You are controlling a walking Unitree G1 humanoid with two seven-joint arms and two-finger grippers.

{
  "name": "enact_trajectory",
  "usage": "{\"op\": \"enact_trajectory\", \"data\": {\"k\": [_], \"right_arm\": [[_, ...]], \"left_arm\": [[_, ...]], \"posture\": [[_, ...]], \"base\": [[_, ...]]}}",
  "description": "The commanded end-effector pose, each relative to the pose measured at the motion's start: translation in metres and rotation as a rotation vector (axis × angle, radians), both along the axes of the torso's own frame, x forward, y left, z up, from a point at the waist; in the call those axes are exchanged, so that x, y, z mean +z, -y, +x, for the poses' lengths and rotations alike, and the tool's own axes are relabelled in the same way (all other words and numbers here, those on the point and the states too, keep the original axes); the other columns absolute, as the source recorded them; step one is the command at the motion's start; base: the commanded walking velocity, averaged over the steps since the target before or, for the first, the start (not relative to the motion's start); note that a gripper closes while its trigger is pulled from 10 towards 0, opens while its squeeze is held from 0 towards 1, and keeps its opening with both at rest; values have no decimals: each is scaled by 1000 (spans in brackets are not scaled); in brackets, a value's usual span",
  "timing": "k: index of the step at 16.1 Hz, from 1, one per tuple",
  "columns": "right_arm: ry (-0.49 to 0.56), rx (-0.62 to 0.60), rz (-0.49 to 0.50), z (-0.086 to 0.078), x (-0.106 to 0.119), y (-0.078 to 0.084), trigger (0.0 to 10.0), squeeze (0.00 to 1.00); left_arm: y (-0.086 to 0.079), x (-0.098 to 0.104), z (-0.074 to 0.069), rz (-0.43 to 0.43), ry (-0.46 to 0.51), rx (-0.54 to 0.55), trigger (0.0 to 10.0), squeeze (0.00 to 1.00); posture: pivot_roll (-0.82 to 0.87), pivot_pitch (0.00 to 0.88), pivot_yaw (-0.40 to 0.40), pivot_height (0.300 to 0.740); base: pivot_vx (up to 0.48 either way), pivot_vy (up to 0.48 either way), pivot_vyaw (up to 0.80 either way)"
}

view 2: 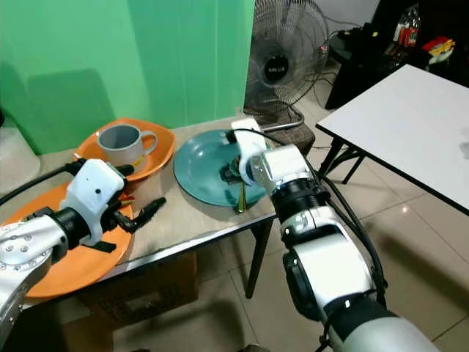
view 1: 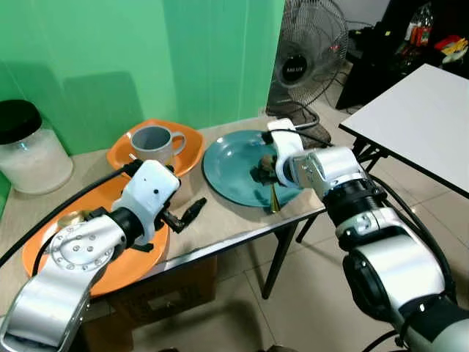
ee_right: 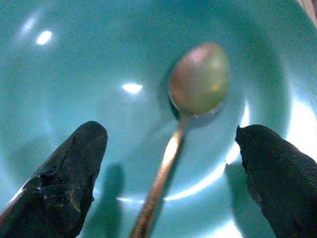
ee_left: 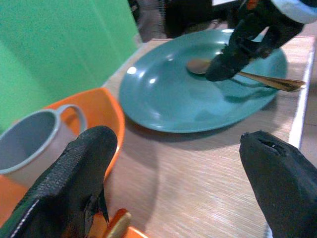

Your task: Setting the table

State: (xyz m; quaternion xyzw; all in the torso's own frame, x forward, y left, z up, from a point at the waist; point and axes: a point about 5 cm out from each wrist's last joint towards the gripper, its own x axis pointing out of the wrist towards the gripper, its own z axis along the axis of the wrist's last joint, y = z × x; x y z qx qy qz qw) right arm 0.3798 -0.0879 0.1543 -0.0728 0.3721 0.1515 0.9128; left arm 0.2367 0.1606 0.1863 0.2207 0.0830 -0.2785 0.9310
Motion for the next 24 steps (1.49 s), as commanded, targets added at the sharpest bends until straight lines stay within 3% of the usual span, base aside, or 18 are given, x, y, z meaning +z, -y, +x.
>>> {"op": "enact_trajectory", "data": {"k": [1,2,3,7,16,24], "right_arm": [[5,-25,8,3,3,2,3804,0],[-8,-28,2,2,-1,3,4000,0],[-24,-28,5,1,-4,3,3490,0],[-53,-45,18,0,-17,3,0,0],[-52,-40,7,1,-23,1,0,0],[-40,-54,54,2,-22,0,0,0]], "left_arm": [[6,-1,-2,-6,-10,-46,10000,176],[7,-2,-3,-4,-11,-52,10000,180],[7,-2,-2,-3,-11,-52,10000,180],[7,-2,-3,1,-12,-53,10000,180],[7,-3,-9,2,-24,-55,10000,180],[6,-2,-9,8,-25,-67,10000,184]], "posture": [[-65,16,-41,740],[-65,16,-40,740],[-64,18,-38,740],[-48,21,-47,740],[-34,18,-63,740],[-29,10,-60,740]], "base": [[0,0,0],[0,0,0],[0,0,0],[0,0,0],[0,0,0],[0,0,0]]}}
